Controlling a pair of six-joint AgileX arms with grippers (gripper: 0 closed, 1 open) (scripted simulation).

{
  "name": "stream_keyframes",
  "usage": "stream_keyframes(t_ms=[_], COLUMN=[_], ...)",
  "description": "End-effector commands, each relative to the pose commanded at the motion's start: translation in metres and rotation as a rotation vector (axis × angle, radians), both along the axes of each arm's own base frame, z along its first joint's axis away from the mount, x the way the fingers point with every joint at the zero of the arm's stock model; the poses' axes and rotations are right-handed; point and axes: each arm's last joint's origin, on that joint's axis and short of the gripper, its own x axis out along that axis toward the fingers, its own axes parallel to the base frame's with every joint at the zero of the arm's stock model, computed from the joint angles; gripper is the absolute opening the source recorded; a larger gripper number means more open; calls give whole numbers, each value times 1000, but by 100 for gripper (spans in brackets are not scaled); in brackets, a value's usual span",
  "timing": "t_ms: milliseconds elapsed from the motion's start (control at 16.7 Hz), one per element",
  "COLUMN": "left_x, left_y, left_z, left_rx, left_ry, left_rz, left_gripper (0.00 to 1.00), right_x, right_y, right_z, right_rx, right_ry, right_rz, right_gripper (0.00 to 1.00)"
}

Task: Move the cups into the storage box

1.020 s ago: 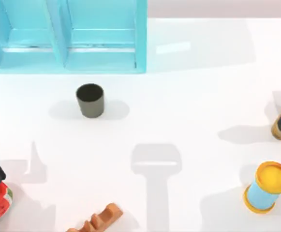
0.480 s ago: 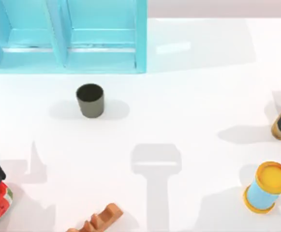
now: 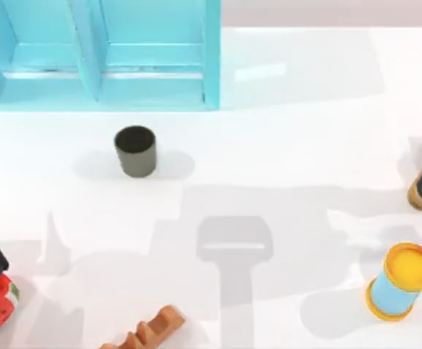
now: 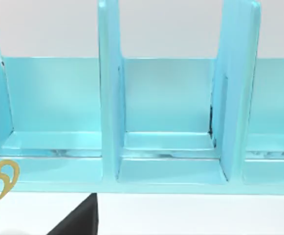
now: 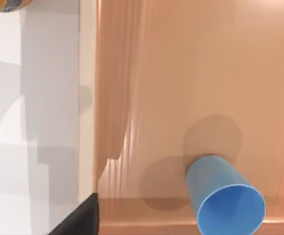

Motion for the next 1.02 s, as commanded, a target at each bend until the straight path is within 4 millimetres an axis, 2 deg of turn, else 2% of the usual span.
stream_keyframes(t_ms=[120,240,480,600,720,780,900,1020], left_x=[0,0,0,0,0,0,0,0], left_y=[0,0,0,0,0,0,0,0], left_z=[0,0,0,0,0,0,0,0], left_rx=[0,0,0,0,0,0,0,0], left_ry=[0,0,0,0,0,0,0,0], left_rz=[0,0,0,0,0,0,0,0], left_gripper=[100,100,100,100,100,100,100,100], right_x=[40,67,98,109,110,103,81,54], right_y=[40,82,142,181,240,276,348,405], right_z=[-2,-6,-19,-29,-39,-45,-61,-78], right_rx=[-26,-40,-56,-52,-27,-7,39,86], right_ry=[-48,-101,-181,-230,-295,-327,-385,-434], right_rz=[16,15,-54,-86,-101,-98,-80,-66], right_gripper=[100,100,100,100,100,100,100,100])
